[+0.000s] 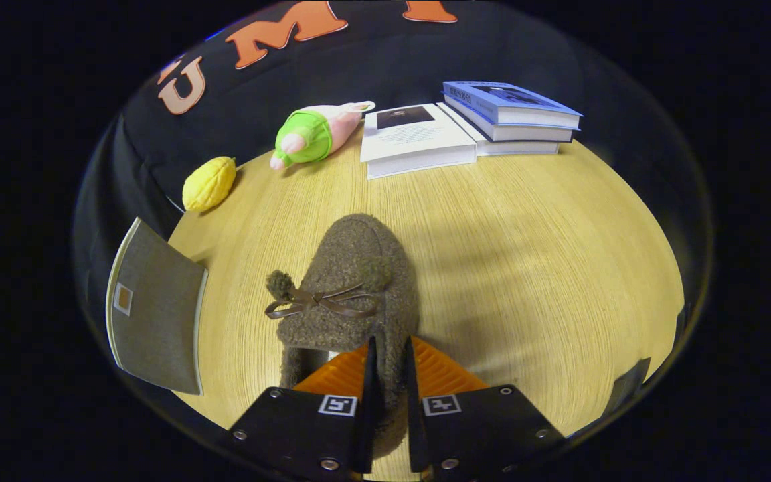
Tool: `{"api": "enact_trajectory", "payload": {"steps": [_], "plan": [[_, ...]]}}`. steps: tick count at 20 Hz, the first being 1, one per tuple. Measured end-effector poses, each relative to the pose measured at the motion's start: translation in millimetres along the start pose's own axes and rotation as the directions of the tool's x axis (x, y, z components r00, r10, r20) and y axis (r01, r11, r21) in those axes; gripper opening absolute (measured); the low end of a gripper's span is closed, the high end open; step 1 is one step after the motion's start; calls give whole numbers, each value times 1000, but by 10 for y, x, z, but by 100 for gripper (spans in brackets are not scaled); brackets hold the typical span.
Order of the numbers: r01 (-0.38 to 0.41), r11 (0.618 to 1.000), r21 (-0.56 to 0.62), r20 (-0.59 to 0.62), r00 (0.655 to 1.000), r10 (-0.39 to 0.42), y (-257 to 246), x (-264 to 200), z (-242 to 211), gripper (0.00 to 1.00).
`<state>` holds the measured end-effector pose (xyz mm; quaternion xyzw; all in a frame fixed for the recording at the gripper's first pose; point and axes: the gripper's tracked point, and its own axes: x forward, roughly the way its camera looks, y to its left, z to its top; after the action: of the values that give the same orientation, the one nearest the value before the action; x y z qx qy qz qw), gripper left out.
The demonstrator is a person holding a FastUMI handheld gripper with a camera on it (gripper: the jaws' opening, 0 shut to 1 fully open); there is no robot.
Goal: Open the storage box then place both shoes into the box .Put the left shoe in first, then the right shoe, with the right side of both shoes facing outward in a uniform manner.
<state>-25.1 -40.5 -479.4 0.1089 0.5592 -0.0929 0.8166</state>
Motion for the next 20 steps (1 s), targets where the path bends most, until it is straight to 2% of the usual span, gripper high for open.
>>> {"api": "enact_trajectory", "payload": {"steps": [1,4,7,11,15,20], "plan": [[-3,1000,24,-4,1000,3,-10,-1,3,13],[0,1000,31,1,1000,0,1,-21,17,5],[-23,999,43,1,1000,23,130,-82,12,5],[-91,992,88,28,996,89,401,-224,143,5],[-117,991,71,52,992,113,683,-405,250,5],[-227,973,50,68,972,223,1328,-740,390,5]]}}
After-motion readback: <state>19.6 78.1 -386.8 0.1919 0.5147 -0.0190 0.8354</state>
